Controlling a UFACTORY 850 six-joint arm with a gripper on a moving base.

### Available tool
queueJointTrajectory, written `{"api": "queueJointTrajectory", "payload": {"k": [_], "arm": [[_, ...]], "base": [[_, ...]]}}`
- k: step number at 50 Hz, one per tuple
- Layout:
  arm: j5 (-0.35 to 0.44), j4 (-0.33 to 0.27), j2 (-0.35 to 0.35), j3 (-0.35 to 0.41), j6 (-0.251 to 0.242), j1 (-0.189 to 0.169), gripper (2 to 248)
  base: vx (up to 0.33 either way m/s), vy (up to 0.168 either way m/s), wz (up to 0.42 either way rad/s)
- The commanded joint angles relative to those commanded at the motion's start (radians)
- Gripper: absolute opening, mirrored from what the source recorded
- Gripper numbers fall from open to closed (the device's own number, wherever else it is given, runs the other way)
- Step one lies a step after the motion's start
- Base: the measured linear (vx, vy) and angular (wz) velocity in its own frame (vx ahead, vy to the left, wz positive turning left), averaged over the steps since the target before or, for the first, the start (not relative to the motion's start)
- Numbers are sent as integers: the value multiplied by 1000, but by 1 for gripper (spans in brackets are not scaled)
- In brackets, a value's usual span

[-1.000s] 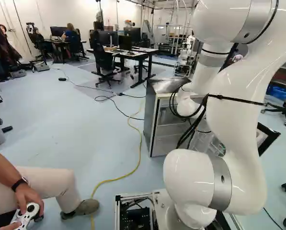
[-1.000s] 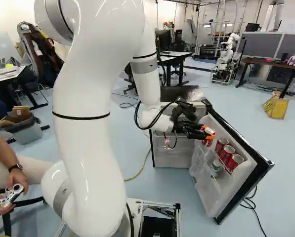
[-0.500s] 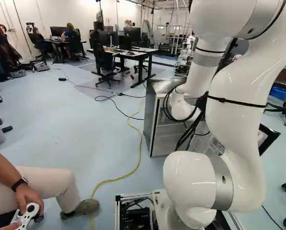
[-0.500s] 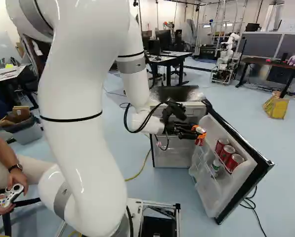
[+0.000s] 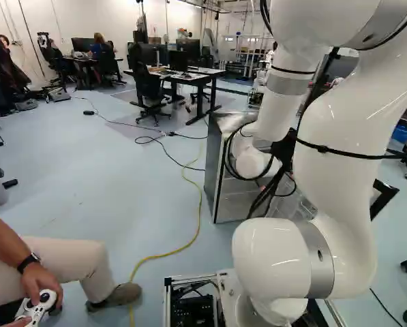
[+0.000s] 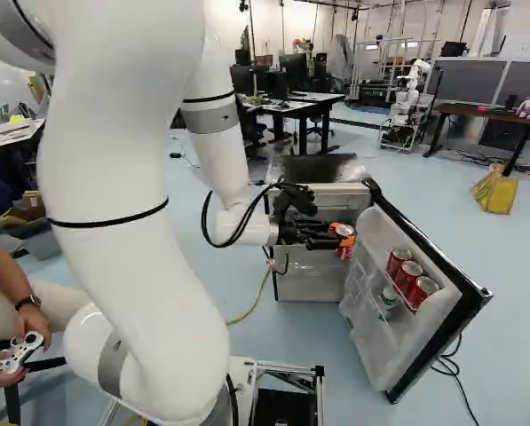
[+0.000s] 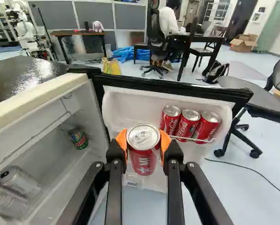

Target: Grab a drink from the fridge

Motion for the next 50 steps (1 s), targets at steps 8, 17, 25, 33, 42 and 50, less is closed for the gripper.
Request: {"api": "queueJointTrajectory", "payload": {"k": [8, 17, 25, 33, 42, 50], "arm": [[9, -4, 18, 23, 0, 38, 90], [12, -9, 30, 39, 0, 83, 90], [12, -13, 36, 45, 0, 123, 90], [12, -18, 31, 40, 0, 157, 90], [12, -22, 26, 26, 0, 186, 90], [10, -22, 42, 18, 0, 203, 90]], "base": [[0, 0, 0], [0, 0, 0], [0, 0, 0], [0, 0, 0], [0, 0, 0], [0, 0, 0]]}}
